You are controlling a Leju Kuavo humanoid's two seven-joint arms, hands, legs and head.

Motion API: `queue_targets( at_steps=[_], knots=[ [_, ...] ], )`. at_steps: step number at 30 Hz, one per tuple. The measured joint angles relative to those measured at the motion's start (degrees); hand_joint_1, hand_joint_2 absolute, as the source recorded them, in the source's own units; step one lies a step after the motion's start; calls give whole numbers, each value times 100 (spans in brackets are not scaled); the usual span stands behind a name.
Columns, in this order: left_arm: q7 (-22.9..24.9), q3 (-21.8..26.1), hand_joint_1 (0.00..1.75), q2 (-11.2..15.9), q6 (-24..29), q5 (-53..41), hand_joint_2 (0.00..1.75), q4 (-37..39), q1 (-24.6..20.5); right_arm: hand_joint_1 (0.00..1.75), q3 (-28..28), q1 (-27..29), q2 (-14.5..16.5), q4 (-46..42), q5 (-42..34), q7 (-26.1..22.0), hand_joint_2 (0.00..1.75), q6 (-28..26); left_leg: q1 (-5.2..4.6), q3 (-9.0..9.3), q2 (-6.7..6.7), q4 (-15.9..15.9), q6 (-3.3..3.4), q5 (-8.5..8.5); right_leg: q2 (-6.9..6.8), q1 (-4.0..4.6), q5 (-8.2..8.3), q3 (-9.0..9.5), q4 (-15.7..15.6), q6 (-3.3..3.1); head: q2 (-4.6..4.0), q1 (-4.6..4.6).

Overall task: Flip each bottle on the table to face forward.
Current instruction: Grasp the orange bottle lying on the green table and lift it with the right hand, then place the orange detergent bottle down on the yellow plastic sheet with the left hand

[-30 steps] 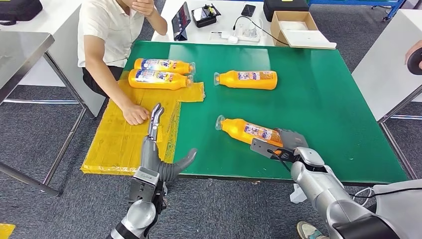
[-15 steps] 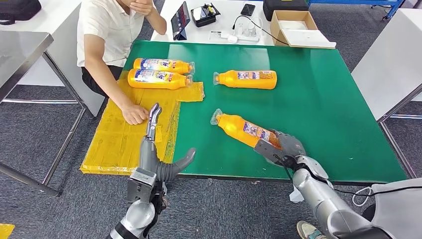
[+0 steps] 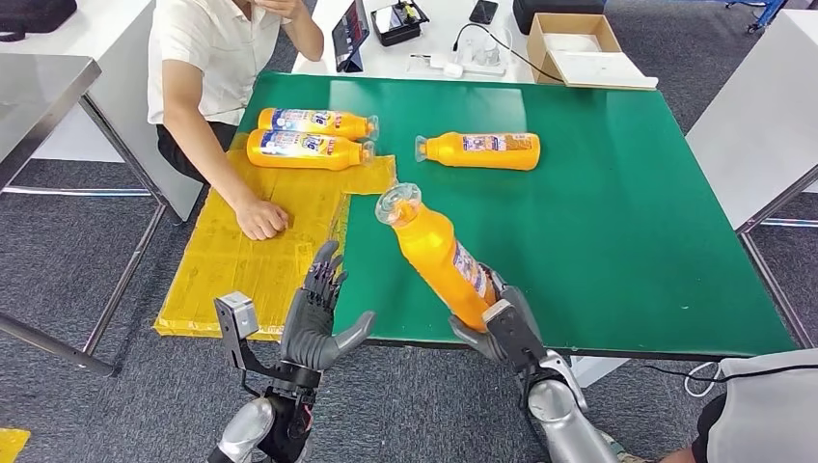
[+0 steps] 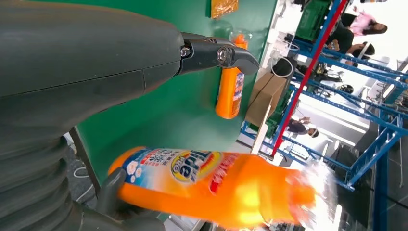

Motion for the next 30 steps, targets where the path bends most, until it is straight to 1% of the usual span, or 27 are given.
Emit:
queue_targets(
  at_steps=[5, 12, 15, 18, 19, 22, 23, 25, 30],
  knots=[
    [8, -9, 0, 17, -66, -38, 175, -4, 6, 171, 261, 150, 181, -259, -92, -25, 175, 34, 0, 0, -1, 0, 0, 1, 0, 0, 0, -1, 0, 0, 0, 1],
    [14, -14, 0, 19, -69, -49, 175, -27, 20, 171, 395, 192, 243, -358, -97, -29, 175, 44, 0, -2, -1, 0, 0, 1, 0, -1, 0, -1, 0, 0, 0, 1],
    [46, -32, 0, 19, -63, -98, 175, -52, 22, 161, 485, 190, 250, -363, -2, -56, 175, 98, 0, -3, -1, 0, 0, 1, 0, 0, 0, -2, 1, 0, 0, 1],
    [82, -90, 0, 19, -75, -107, 175, -87, 15, 152, 732, 139, 259, -344, 159, -79, 175, 237, 0, -5, -1, 0, 0, 1, 0, 0, 0, -5, 1, 0, 0, 1],
    [101, -108, 0, 19, -75, -112, 175, -90, 10, 153, 838, 100, 267, -318, 200, -58, 175, 278, 0, -5, 0, 0, 0, 1, 0, 0, 0, -6, 1, 0, 0, 1],
    [189, -163, 0, 19, -49, -139, 175, -86, -14, 164, 1120, -48, 307, -185, 278, 58, 175, 324, 1, -5, 0, 0, -1, 1, 0, 1, 0, -8, 1, 0, 0, 1],
    [231, -189, 0, 19, -58, -113, 175, -82, -23, 166, 1197, -95, 326, -129, 291, 89, 175, 323, 1, -5, 0, 0, -1, 2, 0, 1, 1, -8, 1, 0, 0, 1],
    [295, -225, 0, 21, -111, -36, 175, -77, -42, 166, 1326, -180, 361, -12, 293, 126, 175, 326, 1, -5, 0, 0, -1, 3, 0, 0, 1, -8, 2, 0, 0, 1],
    [168, -265, 0, 23, -86, -227, 175, -70, -108, 164, 1527, -369, 403, 255, 217, 137, 175, 380, 0, -6, -1, 0, -2, 4, 0, -1, 1, -7, 2, 0, 0, 0]
  ],
)
